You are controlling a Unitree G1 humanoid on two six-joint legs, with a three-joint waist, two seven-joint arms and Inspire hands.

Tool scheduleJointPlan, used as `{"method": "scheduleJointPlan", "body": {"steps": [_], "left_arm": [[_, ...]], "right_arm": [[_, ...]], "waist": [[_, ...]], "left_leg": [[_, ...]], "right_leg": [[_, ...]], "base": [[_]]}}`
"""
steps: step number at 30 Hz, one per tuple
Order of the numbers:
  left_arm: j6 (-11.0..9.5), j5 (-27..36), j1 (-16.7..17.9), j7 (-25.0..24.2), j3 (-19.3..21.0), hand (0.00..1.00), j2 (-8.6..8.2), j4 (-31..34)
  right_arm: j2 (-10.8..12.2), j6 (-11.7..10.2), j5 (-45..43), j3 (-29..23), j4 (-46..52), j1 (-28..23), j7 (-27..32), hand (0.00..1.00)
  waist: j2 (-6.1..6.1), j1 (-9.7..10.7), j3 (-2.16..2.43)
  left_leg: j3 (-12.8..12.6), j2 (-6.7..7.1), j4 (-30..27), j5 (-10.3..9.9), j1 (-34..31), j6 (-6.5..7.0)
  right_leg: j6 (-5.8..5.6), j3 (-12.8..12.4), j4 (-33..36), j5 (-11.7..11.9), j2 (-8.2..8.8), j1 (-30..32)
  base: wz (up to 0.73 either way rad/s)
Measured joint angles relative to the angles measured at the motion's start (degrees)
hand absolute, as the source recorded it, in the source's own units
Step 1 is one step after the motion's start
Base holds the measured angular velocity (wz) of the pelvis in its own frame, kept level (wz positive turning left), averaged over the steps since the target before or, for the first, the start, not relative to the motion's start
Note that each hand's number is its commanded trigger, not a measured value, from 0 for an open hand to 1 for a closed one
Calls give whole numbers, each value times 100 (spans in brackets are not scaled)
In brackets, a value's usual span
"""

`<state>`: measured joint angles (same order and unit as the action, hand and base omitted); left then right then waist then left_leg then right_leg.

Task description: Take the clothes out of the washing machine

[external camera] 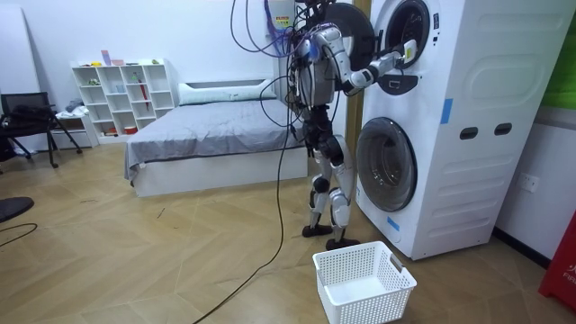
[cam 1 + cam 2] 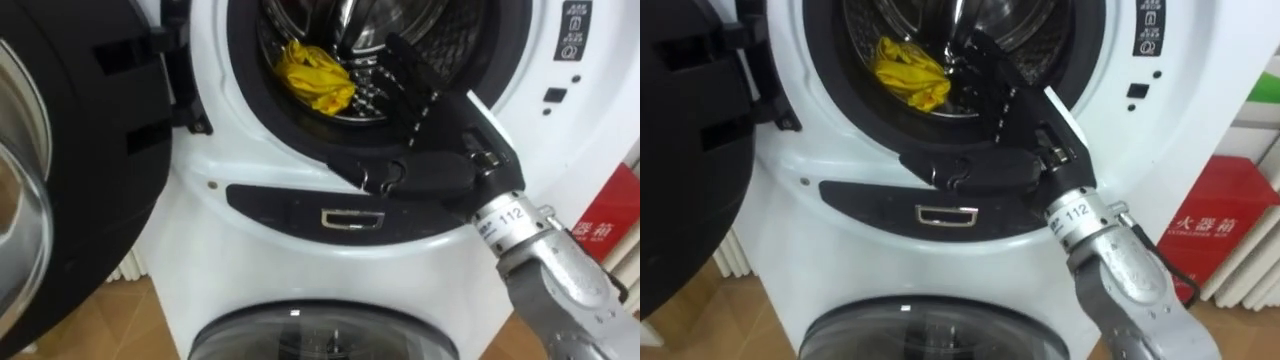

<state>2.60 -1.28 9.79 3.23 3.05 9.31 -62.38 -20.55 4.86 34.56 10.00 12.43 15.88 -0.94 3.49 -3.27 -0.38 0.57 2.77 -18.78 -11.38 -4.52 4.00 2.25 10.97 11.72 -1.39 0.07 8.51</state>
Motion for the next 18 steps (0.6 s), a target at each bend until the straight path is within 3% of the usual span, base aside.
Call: {"method": "scheduleJointPlan", "body": {"steps": [9, 14, 18], "left_arm": [[247, -46, 11, -165, 25, 0, 4, 49], [387, -46, 28, -165, 27, 0, 13, 54], [442, -40, 31, -159, 29, 0, 16, 54]], "right_arm": [[-1, 294, 32, -1, 0, 147, 268, 0], [-3, 575, 151, -5, -4, 330, 339, 0], [-3, 629, 344, -5, -5, 373, 403, 0]], "waist": [[-61, -12, 17], [-57, -17, 23], [-31, -46, 40]], "left_leg": [[-89, -6, -3, 8, -1, 4], [-142, -21, -2, 8, -17, 5], [-194, -37, 15, 9, -29, 3]], "right_leg": [[-2, -8, 9, 0, 33, 5], [-3, -21, 16, -1, 34, 38], [-4, -28, 13, -1, 34, 71]], "base": [[0], [-5], [-5]]}}
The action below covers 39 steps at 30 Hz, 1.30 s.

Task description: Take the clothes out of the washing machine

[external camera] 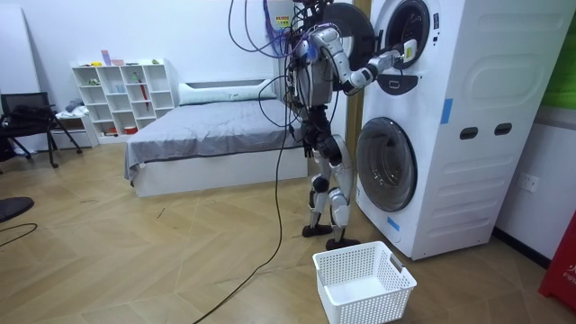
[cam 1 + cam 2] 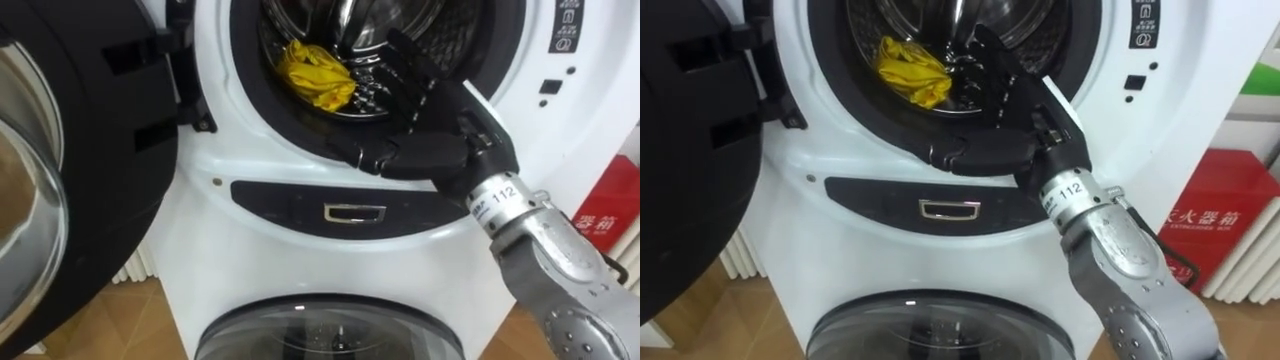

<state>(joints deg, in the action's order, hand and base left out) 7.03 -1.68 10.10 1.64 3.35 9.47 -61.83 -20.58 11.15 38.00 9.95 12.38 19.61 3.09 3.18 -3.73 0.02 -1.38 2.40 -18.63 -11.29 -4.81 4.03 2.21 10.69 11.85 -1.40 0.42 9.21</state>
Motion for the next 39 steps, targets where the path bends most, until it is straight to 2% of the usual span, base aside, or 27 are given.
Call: {"method": "scheduleJointPlan", "body": {"steps": [6, 8, 11, 14, 16, 21, 24, 26, 29, 34, 35, 39], "left_arm": [[1, -11, 74, -1, 105, 0, 1, 40], [1, -35, 80, 1, 134, 0, 10, 58], [3, -30, 146, 24, 227, 0, 73, 60], [3, -17, 232, 68, 221, 0, 78, 57], [2, -17, 226, 62, 213, 0, 68, 55], [-16, -10, 243, 57, 198, 0, 64, 40], [-76, -12, 194, 66, 197, 0, 66, 5], [-99, -19, 191, 121, 199, 0, 76, -19], [-109, -5, 170, 184, 189, 0, 106, -18], [-112, 18, 146, 286, 91, 0, 182, -15], [-112, 19, 148, 311, 92, 0, 192, -13], [-78, 21, 187, 323, 92, 0, 192, -6]], "right_arm": [[-29, 113, 585, -4, -35, 260, 124, 0], [-27, 100, 594, -104, -32, 854, 173, 0], [-27, -32, 696, -304, 20, 1381, 211, 0], [-2, -31, 646, -337, 50, 1197, 120, 0], [0, -37, 626, -382, 226, 1231, 89, 0], [5, -121, 352, -382, 484, 1132, -85, 0], [5, -162, -140, -374, 797, 955, -203, 0], [5, -188, -384, -374, 931, 923, -309, 0], [9, -240, -481, -300, 1095, 853, -379, 0], [6, -241, -517, -245, 1104, 852, -452, 0], [5, -241, -523, -243, 1089, 852, -460, 0], [-8, -279, -715, -244, 934, 853, -585, 0]], "waist": [[115, -18, 58], [152, -62, 76], [245, -142, 53], [290, -142, 48], [254, -157, 23], [236, -103, 14], [253, -90, 18], [272, -86, 14], [323, -84, 20], [433, -72, 25], [453, -76, 37], [428, -92, 15]], "left_leg": [[-19, 1, 140, 66, 40, -32], [-30, -6, 232, 122, 94, -58], [-30, -28, 439, 170, 357, -103], [-19, -47, 502, 123, 470, -110], [-29, -61, 512, 101, 474, -136], [-51, -93, 633, 69, 561, -150], [-78, -113, 757, 65, 632, -160], [-131, -146, 801, 38, 655, -186], [-162, -188, 808, -5, 677, -239], [-181, -274, 833, -60, 761, -332], [-183, -293, 832, -68, 776, -347], [-173, -357, 801, -101, 838, -395]], "right_leg": [[0, -41, -2, 0, -16, 31], [-1, -94, -15, 1, -46, 25], [-14, -115, -35, 10, -75, -163], [-23, -148, -28, 17, -115, -237], [-39, -244, -38, 28, -165, -234], [68, -318, -20, -41, -244, -242], [165, -319, -6, -102, -264, -240], [287, -303, -14, -117, -289, -229], [363, -282, -19, -142, -336, -236], [451, -274, -33, -197, -424, -314], [470, -269, -32, -211, -440, -327], [493, -226, -131, -227, -472, -446]], "base": [[-4], [0], [12], [4], [-6], [-10], [-3], [-9], [-8], [-1], [0], [5]]}}
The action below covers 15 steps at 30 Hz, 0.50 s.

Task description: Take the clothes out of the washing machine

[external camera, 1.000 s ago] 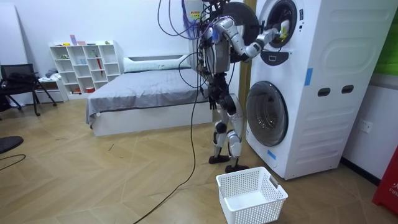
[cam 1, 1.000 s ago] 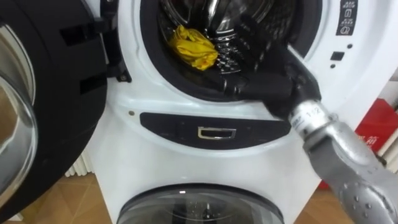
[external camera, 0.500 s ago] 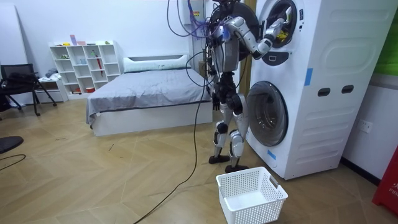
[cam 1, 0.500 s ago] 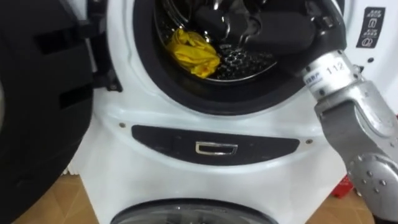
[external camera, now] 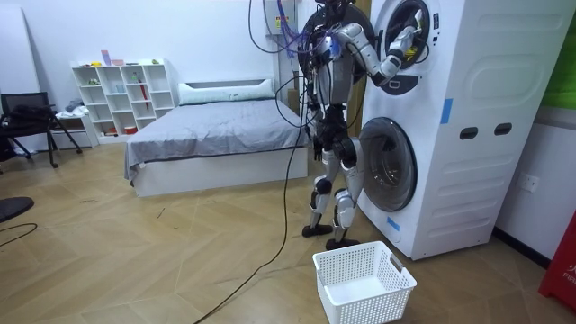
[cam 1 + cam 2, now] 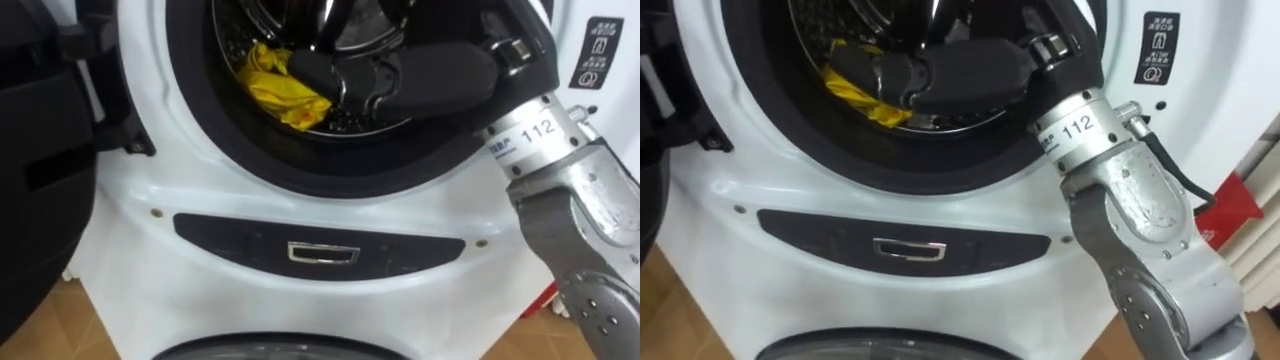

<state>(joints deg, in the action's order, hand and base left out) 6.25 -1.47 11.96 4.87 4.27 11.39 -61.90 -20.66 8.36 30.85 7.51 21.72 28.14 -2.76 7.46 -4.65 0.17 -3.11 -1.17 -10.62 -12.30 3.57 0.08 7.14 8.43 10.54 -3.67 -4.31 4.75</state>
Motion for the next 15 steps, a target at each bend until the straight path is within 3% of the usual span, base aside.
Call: {"method": "scheduleJointPlan", "body": {"steps": [4, 7, 10, 15], "left_arm": [[102, 96, 1, -6, 6, 0, 7, 0], [130, 124, 6, -18, 2, 0, 9, 31], [128, 118, 5, -44, 4, 0, 20, 45], [172, 87, -92, -120, -10, 0, 45, 46]], "right_arm": [[-41, -288, -247, -2, -563, -2, -203, 0], [-57, -527, -256, -6, -964, -2, -333, 0], [-203, -521, -704, 15, -1462, 50, -529, 0], [-273, -500, -1784, 73, -2269, 270, -670, 0]], "waist": [[-26, -34, -19], [-29, -32, -20], [-18, -86, -20], [53, -228, -38]], "left_leg": [[81, -4, -40, -19, 14, -11], [125, 3, -76, -24, 13, -2], [191, 9, -129, -31, 18, 12], [250, 84, -214, -45, -8, 104]], "right_leg": [[-2, 37, -18, -13, -4, -72], [-68, 51, -2, -40, 7, -104], [-219, 119, -9, -74, 30, -165], [-264, 178, 11, -54, 113, -192]], "base": [[12], [13], [14], [7]]}}
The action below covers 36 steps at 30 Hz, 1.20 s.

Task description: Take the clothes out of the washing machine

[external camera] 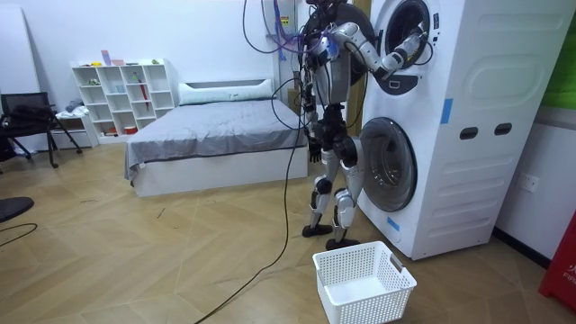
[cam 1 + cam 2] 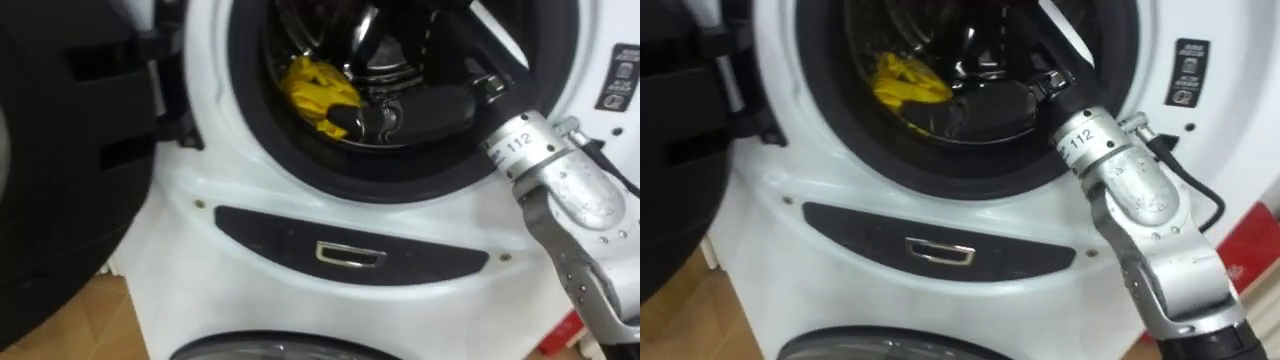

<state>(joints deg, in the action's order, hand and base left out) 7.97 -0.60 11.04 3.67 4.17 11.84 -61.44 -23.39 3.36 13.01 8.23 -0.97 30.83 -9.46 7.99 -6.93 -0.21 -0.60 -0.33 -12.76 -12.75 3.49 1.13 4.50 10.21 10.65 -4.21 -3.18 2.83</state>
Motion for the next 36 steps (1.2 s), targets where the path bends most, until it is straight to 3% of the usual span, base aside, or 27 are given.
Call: {"method": "scheduleJointPlan", "body": {"steps": [5, 11, 14, 25, 30, 35, 36], "left_arm": [[110, 1, 31, -85, -110, 0, 54, 106], [200, 0, 27, -40, -110, 0, 40, 306], [214, -5, 22, -39, -110, 0, 45, 309], [366, 45, 19, -1, -102, 0, 136, 308], [405, 112, 22, 85, -104, 0, 137, 302], [446, 122, -25, 69, -111, 0, 138, 224], [458, 122, -28, 68, -111, 0, 139, 214]], "right_arm": [[-13, 121, -1007, 10, -191, 53, -75, 0], [-109, 418, -1741, 134, -188, 64, -249, 0], [-131, 520, -1831, 177, -89, 66, -411, 0], [-178, 888, -1832, 165, 40, 117, -968, 0], [-188, 923, -1823, 123, -282, 277, -1192, 0], [-188, 924, -1756, 157, -962, 747, -1582, 0], [-188, 926, -1757, 167, -985, 769, -1602, 42]], "waist": [[35, -29, 8], [85, -60, 37], [97, -65, 36], [247, -73, 21], [275, -76, 14], [262, -119, 4], [260, -120, 2]], "left_leg": [[-20, 60, 1, 26, -7, 69], [-32, 107, 16, 29, -5, 122], [-67, 110, 41, 27, 3, 126], [-66, 101, 113, 48, 21, 100], [-34, 105, 102, 55, 23, 90], [0, 113, 100, 67, 23, 63], [4, 113, 100, 68, 23, 63]], "right_leg": [[-77, -6, 2, 50, 65, 5], [-53, -9, 10, 77, 104, 19], [11, -9, 2, 118, 107, 22], [52, 29, -7, 113, 102, 31], [56, 61, -12, 122, 117, 8], [64, 72, -26, 128, 124, 0], [65, 76, -33, 129, 124, 0]], "base": [[-4], [-2], [-8], [0], [3], [0], [3]]}}
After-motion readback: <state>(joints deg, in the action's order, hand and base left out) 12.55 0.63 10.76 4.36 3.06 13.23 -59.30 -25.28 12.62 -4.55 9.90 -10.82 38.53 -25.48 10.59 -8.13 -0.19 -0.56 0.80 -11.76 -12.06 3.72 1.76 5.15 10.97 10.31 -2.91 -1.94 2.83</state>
